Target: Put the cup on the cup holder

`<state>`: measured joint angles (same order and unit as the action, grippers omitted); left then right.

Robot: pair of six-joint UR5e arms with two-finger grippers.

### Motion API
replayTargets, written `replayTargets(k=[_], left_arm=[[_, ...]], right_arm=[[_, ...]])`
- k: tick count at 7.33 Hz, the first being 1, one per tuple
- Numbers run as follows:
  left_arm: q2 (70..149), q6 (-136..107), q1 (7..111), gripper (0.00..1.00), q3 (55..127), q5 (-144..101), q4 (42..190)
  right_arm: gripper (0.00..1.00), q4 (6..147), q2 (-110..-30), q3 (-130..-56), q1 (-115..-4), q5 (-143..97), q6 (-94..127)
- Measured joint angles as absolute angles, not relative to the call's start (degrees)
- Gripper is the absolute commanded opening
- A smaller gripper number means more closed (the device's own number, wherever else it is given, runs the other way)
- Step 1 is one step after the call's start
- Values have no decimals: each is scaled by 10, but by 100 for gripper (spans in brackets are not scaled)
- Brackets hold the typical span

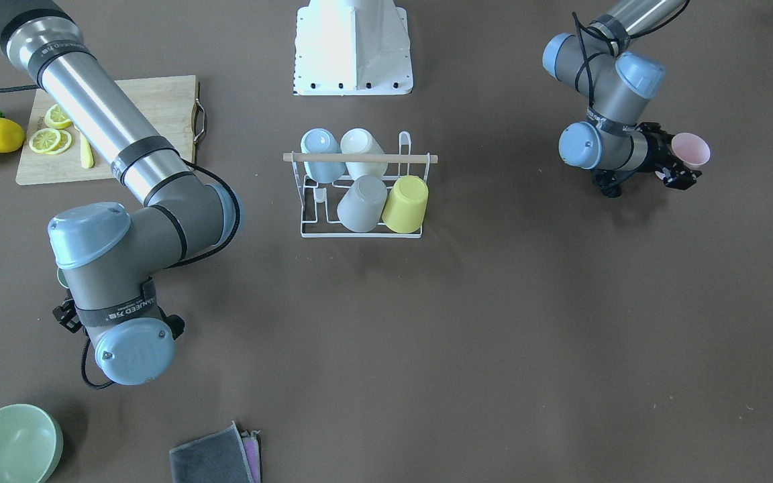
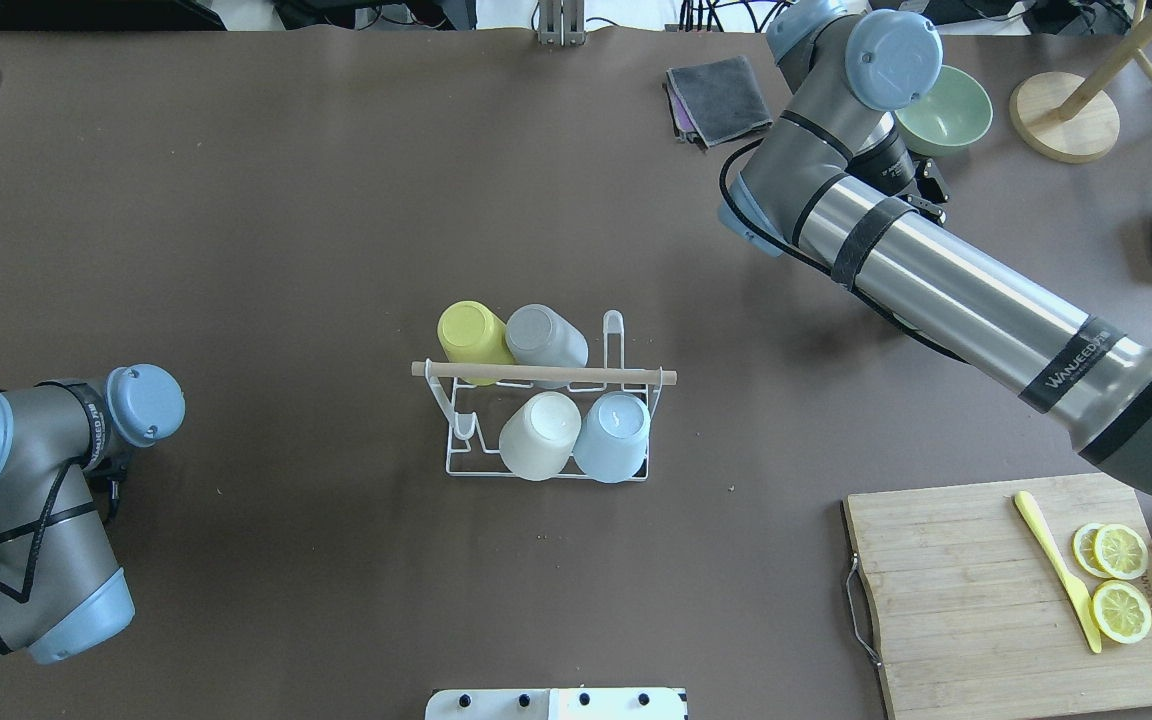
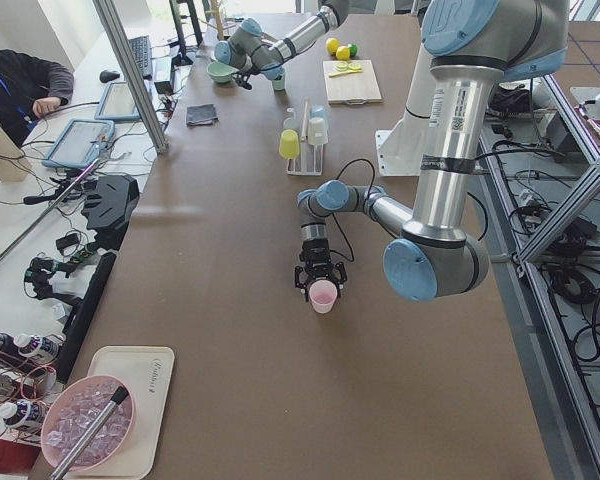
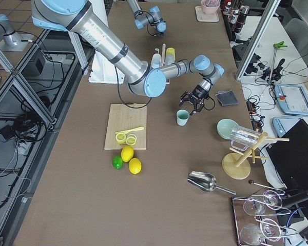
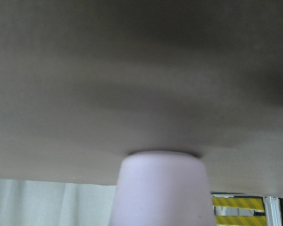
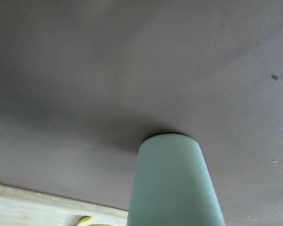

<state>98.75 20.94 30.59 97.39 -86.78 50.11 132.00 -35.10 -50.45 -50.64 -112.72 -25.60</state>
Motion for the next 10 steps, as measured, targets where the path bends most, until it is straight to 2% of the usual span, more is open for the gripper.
replayTargets(k=[8, 9, 10], left_arm=[[957, 209, 306, 95, 987, -868, 526], [950, 210, 306, 92, 990, -868, 533], [943, 210, 306, 82, 990, -867, 543]], right_arm=[[100, 1303, -347, -471, -481, -1049, -269], [100, 1298, -347, -466, -477, -1045, -271], [100, 1295, -347, -464, -474, -1044, -272]])
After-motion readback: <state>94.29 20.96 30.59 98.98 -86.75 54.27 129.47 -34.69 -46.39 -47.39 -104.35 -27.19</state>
